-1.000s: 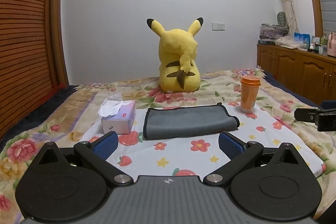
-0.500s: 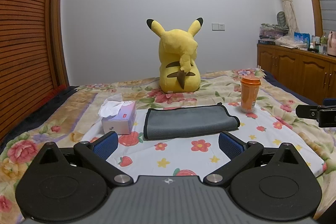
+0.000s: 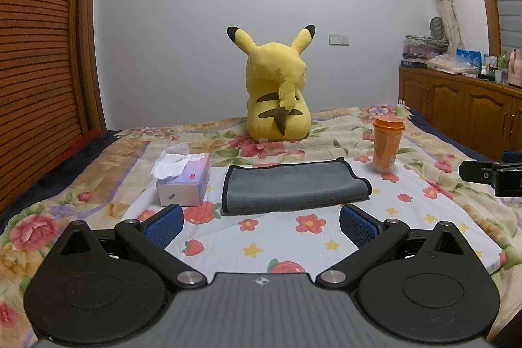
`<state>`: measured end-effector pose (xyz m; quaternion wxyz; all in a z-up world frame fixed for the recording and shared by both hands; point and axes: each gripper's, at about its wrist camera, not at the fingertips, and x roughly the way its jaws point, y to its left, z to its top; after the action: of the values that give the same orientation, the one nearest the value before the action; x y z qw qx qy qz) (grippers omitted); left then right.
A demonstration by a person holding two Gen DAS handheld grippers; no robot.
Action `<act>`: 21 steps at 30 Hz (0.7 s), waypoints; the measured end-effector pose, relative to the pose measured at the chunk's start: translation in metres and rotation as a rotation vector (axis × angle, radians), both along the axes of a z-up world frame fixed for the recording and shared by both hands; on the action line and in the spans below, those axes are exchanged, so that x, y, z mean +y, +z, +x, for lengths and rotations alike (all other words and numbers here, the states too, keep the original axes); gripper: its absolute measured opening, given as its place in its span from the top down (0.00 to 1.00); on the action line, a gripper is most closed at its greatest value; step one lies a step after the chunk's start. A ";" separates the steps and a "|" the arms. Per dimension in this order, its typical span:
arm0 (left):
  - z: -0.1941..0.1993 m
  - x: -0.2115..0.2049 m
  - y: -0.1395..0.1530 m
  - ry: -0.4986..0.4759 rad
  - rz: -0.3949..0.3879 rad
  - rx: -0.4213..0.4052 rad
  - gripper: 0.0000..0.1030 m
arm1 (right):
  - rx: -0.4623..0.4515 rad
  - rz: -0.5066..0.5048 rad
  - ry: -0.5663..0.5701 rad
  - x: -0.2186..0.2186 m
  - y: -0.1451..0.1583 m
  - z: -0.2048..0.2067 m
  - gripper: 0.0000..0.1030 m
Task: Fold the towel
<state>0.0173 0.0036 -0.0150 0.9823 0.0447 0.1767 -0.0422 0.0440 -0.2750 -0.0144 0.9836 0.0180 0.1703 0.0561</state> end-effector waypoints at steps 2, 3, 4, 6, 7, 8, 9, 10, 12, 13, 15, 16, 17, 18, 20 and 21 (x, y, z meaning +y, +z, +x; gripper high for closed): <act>0.000 0.000 0.000 0.000 0.001 0.001 0.00 | 0.000 0.000 0.000 0.000 0.000 0.000 0.00; 0.000 0.000 0.000 -0.001 0.001 0.001 0.00 | 0.000 -0.001 0.000 0.000 0.000 0.000 0.00; 0.000 0.000 0.000 0.000 0.002 0.001 0.00 | 0.000 -0.001 0.000 0.000 0.000 0.000 0.00; 0.000 0.000 0.000 0.000 0.001 0.000 0.00 | 0.000 -0.001 0.000 0.000 0.000 0.000 0.00; 0.000 0.000 0.000 0.000 0.001 0.000 0.00 | 0.000 -0.001 0.001 0.000 0.000 0.000 0.00; 0.000 0.000 0.000 0.000 0.001 0.000 0.00 | 0.000 -0.002 0.001 0.000 0.000 0.000 0.00; 0.001 0.001 0.000 0.000 0.001 0.000 0.00 | 0.000 -0.003 0.001 0.000 0.000 0.000 0.00; 0.001 0.001 0.000 0.000 0.001 0.001 0.00 | 0.000 -0.001 0.000 0.000 0.000 0.000 0.00; 0.001 0.001 0.000 0.000 0.000 0.001 0.00 | 0.000 -0.001 0.000 0.000 0.000 0.000 0.00; 0.001 0.001 0.000 0.000 0.001 0.000 0.00 | 0.000 -0.001 0.000 0.000 0.000 0.000 0.00; 0.001 0.001 0.000 -0.001 0.001 0.000 0.00 | 0.000 -0.001 0.000 0.001 0.000 0.000 0.00; 0.001 0.001 0.000 -0.001 0.001 0.000 0.00 | 0.000 -0.001 0.000 0.001 0.000 0.000 0.00; 0.001 0.000 0.000 -0.001 0.002 0.000 0.00 | 0.000 -0.002 0.000 0.001 0.000 0.000 0.00; 0.001 0.000 0.000 0.000 0.003 -0.001 0.00 | 0.000 -0.002 0.000 0.001 0.000 0.000 0.00; 0.000 0.000 0.000 0.000 0.009 -0.004 0.00 | 0.000 -0.001 0.000 0.000 0.000 0.000 0.00; 0.000 0.001 0.000 0.000 0.009 -0.005 0.00 | 0.000 -0.001 0.000 0.000 0.000 0.000 0.00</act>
<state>0.0171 0.0042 -0.0149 0.9825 0.0493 0.1746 -0.0414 0.0442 -0.2749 -0.0145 0.9836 0.0173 0.1704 0.0561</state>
